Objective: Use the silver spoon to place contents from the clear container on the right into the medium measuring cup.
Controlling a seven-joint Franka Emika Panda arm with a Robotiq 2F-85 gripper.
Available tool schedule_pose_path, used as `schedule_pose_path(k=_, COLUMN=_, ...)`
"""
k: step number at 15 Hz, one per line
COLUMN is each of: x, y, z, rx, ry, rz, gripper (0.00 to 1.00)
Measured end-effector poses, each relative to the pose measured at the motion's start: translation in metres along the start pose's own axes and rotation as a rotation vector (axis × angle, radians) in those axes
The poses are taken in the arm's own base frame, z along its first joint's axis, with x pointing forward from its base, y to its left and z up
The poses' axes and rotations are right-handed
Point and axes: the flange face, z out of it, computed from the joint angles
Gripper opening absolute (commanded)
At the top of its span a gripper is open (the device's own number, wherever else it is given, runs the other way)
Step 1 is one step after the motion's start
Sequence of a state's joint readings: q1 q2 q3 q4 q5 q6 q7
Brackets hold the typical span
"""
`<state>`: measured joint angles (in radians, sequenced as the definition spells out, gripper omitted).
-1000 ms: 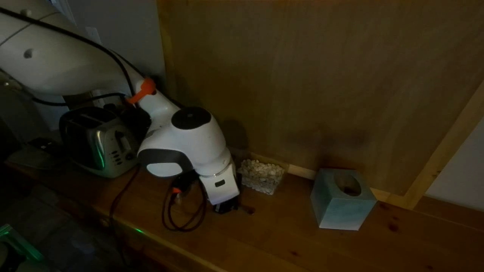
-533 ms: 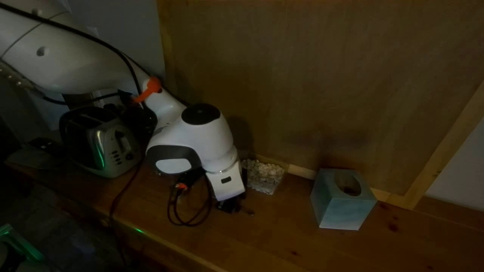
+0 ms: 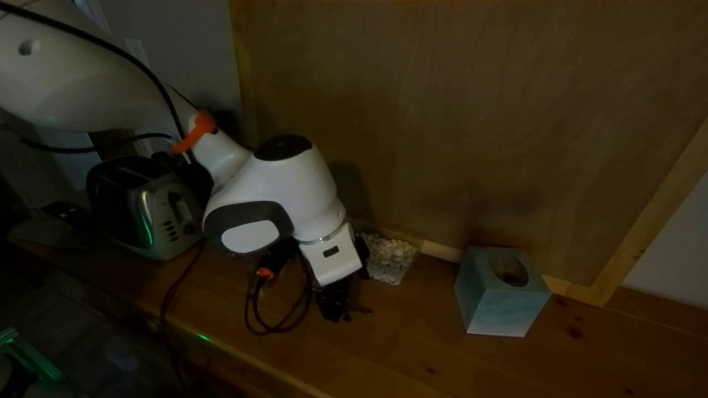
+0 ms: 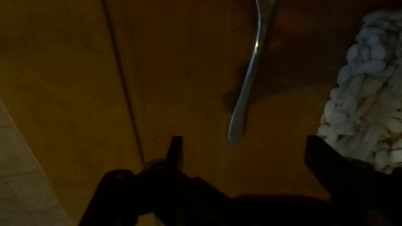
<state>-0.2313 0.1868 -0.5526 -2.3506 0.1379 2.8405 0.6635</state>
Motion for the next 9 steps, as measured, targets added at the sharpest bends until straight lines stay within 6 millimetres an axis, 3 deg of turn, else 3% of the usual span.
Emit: schedule_pose_path(k=9, x=-0.006, y=0.01, z=-0.068, rx=0.055, ry=0.147, rz=-0.152, gripper=1.0)
